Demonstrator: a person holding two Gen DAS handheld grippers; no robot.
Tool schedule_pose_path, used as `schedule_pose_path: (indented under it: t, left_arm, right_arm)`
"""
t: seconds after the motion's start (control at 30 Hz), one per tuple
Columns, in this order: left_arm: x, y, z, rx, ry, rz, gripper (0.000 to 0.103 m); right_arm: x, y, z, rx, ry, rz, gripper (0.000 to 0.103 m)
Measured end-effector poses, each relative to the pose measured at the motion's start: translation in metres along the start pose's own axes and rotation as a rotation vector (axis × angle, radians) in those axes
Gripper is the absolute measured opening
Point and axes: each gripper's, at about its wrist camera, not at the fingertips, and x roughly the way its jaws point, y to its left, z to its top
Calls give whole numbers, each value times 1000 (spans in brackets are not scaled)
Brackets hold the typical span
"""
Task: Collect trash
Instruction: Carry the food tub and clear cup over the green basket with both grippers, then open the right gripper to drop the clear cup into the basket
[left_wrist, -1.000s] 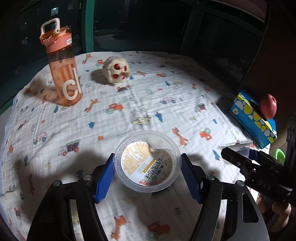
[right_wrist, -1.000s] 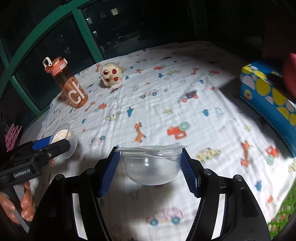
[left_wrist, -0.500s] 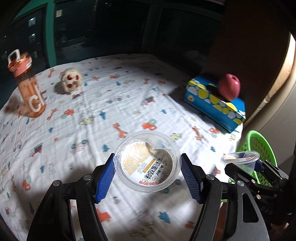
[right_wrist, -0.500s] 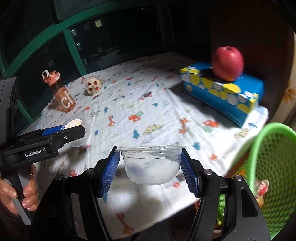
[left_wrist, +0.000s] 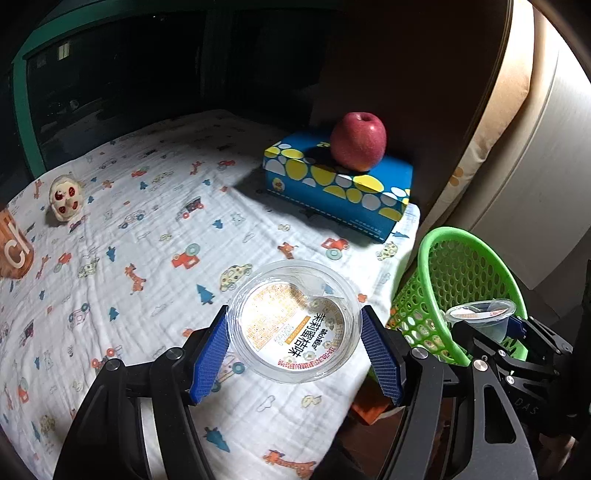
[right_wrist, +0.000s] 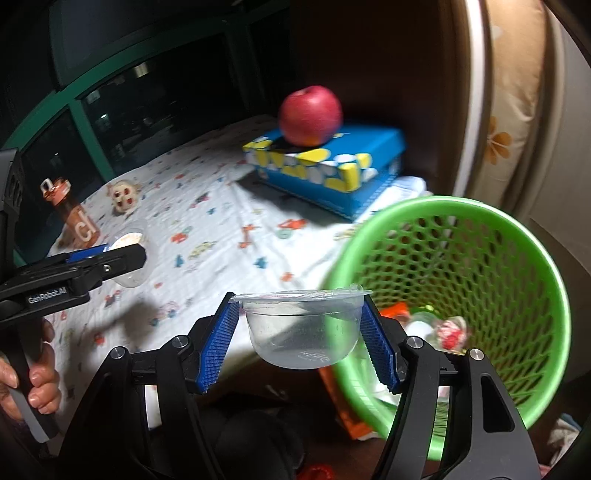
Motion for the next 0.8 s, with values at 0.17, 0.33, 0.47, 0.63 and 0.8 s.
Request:
schedule_pose_path:
  t: [0.17,0.33,0.47,0.63,0.8]
  left_arm:
    - [6,-28,4,43,10,-27,67]
    - [11,-52,6,82,19,-50,67]
    - [16,-70,7,111,25,-70,67]
    - [22,-91,9,136,36,-97,67]
    - [26,-110,12,163,41,-118,67]
  right_arm:
    - [-8,-36,-4,29,-6,-65,65]
    - [-14,-64,-9,46,-8,-134,65]
    - [-18,-82,-14,60,-5,-174,65]
    - [-23,-100,-18,79,-3,-213,66]
    - [-27,-117,-21,106,3,-233,67]
